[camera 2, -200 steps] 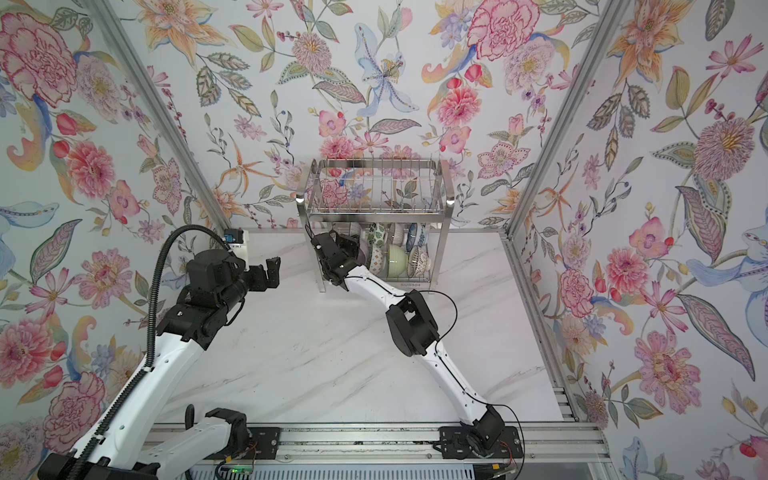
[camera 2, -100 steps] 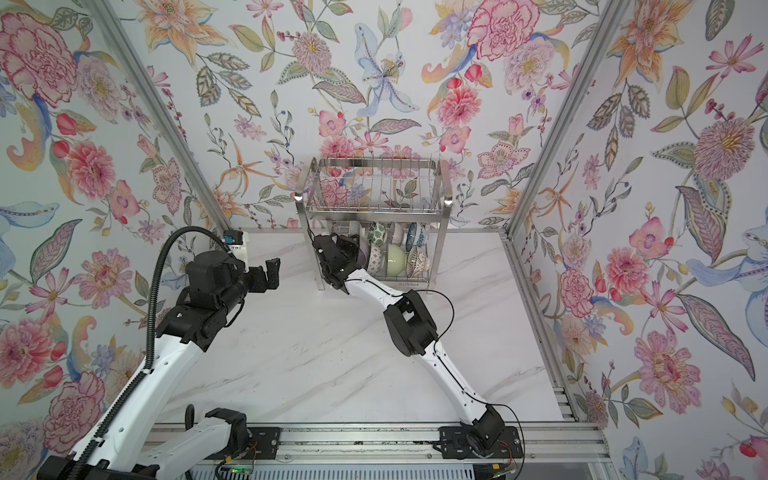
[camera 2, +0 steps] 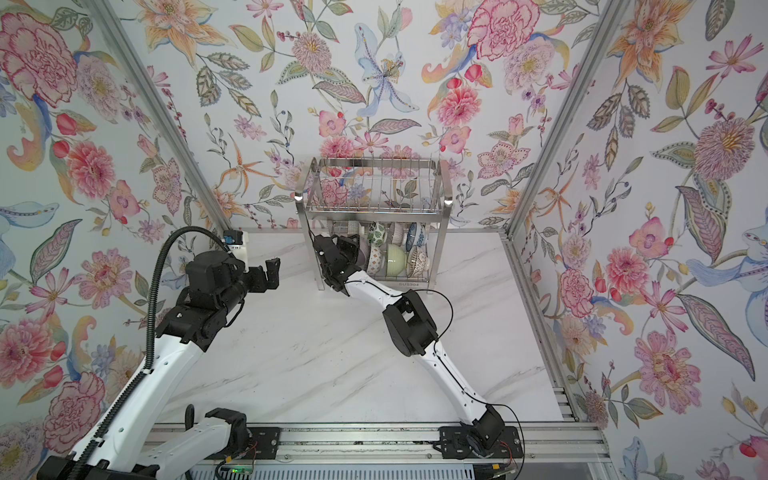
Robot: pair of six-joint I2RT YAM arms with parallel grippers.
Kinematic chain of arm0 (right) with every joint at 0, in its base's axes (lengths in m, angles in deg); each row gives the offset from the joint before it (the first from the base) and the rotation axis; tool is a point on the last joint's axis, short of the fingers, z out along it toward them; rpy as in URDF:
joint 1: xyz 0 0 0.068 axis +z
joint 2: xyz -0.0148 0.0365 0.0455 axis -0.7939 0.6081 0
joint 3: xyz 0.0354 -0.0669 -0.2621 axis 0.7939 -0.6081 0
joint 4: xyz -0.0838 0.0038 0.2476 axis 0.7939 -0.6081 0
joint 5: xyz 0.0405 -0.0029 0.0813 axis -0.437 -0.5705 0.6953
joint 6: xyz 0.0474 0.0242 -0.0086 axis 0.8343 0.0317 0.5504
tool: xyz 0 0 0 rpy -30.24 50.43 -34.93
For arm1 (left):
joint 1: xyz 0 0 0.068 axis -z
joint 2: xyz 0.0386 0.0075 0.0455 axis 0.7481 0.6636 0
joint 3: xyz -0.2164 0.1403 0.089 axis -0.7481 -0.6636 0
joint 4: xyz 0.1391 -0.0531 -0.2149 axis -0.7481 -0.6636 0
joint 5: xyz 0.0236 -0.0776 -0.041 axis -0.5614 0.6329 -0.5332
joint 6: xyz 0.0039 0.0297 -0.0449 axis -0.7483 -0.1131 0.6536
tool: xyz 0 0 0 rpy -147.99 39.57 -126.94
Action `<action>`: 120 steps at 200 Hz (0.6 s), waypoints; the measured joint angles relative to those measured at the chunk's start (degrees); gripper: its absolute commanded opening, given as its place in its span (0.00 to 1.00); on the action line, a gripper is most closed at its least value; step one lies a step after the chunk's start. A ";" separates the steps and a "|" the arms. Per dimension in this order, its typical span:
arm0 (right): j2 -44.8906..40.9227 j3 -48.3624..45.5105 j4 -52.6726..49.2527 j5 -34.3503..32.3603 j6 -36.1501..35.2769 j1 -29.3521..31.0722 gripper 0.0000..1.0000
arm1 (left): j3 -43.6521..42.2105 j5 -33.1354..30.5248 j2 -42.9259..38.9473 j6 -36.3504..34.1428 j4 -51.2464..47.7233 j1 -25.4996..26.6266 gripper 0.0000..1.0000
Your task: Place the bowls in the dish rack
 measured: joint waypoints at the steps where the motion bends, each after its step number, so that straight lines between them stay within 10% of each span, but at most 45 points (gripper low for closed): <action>1: 0.00 0.00 0.02 0.00 0.00 0.00 0.15 | 0.00 0.00 0.00 0.00 -0.02 0.00 0.99; 120: -1.40 -3.21 1.99 2.56 1.53 -0.15 0.20 | -0.55 0.00 -0.35 0.17 0.02 0.00 0.99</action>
